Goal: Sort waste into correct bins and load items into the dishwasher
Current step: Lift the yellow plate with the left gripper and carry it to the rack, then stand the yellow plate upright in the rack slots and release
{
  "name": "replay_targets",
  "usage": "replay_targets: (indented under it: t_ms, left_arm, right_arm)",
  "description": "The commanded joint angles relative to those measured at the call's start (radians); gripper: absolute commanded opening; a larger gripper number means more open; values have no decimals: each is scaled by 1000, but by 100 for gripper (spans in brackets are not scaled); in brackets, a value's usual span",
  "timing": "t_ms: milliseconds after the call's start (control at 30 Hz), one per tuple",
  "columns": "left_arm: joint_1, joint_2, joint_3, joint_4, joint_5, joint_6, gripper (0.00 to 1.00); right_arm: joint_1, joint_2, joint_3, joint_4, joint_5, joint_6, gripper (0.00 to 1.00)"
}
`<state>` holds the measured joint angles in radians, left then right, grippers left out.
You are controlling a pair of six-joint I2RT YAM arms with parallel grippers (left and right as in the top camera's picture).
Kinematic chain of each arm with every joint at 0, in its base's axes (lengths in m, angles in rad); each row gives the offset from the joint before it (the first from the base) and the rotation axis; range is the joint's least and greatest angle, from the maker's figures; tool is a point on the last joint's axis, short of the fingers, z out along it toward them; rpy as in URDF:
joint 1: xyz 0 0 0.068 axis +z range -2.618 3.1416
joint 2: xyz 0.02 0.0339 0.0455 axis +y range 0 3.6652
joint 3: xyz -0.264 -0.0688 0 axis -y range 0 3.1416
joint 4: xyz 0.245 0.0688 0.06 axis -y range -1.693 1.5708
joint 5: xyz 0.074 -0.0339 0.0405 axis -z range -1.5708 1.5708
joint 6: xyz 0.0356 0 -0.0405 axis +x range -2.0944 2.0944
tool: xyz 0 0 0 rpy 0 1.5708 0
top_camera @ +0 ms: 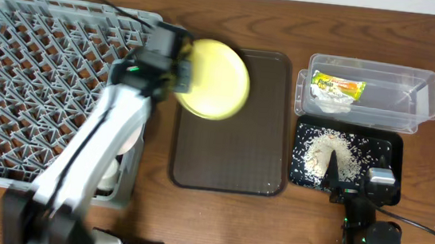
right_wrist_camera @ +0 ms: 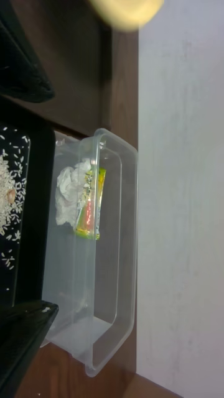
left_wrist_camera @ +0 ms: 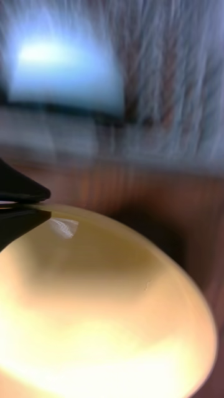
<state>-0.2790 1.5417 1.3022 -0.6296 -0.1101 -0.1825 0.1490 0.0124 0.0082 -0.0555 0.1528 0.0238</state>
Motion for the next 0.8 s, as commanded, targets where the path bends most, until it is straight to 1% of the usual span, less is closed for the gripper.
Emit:
replay_targets:
  t_ms: [0,33,100,200,267,400,567,667,767]
  left_arm:
    - [39,-178,23,-122,-469,148,6]
    - [46,-213,23,-146,-564,180,6]
    - [60,-266,23,-164,-694,236,7]
    - [87,-317,23,-142,-776,292,6]
    - [123,-331,23,-113,-782,336,6]
    - [202,-315,22,-66,-782,483,6]
    - [306,-253,22,-3,-777,676,6]
    - [347,-214,22,30,-734,774,6]
    - [357,-177,22,64,-688,865,6]
  right_arm:
    - [-13,-6,-3,-1,0,-10,99]
    - [-13,-6,-3,-1,0,-10,99]
    - [-13,-6,-3,-1,0,-10,99]
    - [-13,-6,-3,-1,0,-10,99]
    - [-13,-6,-3,-1,0,-10,99]
    - [-13,-6,-3,-1,0,-10,99]
    - [-13,-6,-3,-1,0,-10,99]
    - [-13,-6,-3,-1,0,-10,99]
    - [-13,-6,-3,-1,0,-10,99]
